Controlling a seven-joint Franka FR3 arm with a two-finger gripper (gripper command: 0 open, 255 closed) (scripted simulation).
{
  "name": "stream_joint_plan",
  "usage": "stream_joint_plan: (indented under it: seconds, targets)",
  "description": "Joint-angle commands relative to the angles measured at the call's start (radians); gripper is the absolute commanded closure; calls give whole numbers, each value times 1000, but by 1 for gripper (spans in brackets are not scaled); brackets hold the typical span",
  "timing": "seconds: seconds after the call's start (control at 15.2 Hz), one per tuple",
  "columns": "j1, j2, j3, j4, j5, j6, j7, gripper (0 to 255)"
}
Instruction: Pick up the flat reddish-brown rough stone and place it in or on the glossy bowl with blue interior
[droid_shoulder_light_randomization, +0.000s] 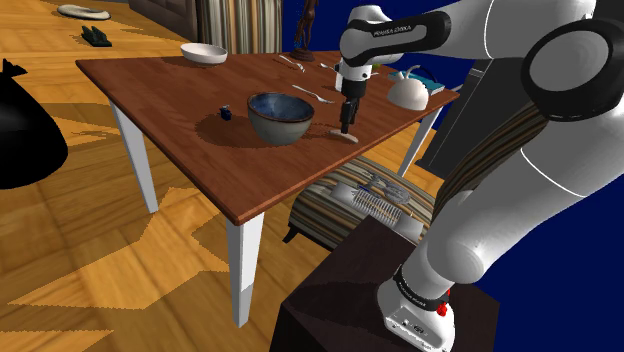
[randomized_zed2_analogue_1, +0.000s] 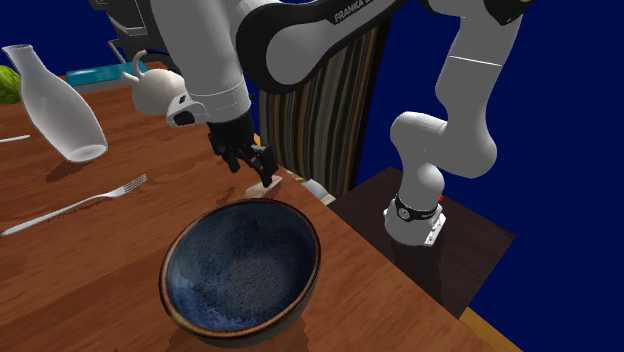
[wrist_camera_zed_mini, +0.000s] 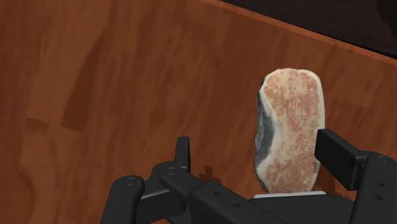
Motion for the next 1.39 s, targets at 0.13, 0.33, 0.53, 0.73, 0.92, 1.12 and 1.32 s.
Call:
stream_joint_plan:
  seconds: [0.13, 0.33, 0.53, 0.73, 0.92, 1.12, 1.32]
  targets:
    - [0, 1, 0, -3, 0, 4, 0, 0]
    - [0, 1, 0, -3, 0, 4, 0, 0]
    - [0, 1, 0, -3, 0, 4, 0, 255]
    - [1, 5, 0, 2, 2, 3, 0, 255]
    - [0, 5, -1, 3, 1, 3, -2, 255]
    - [4, -74, 33, -59, -68, 46, 71, 0]
    - [-12, -289, 164, -240, -264, 142, 287, 0]
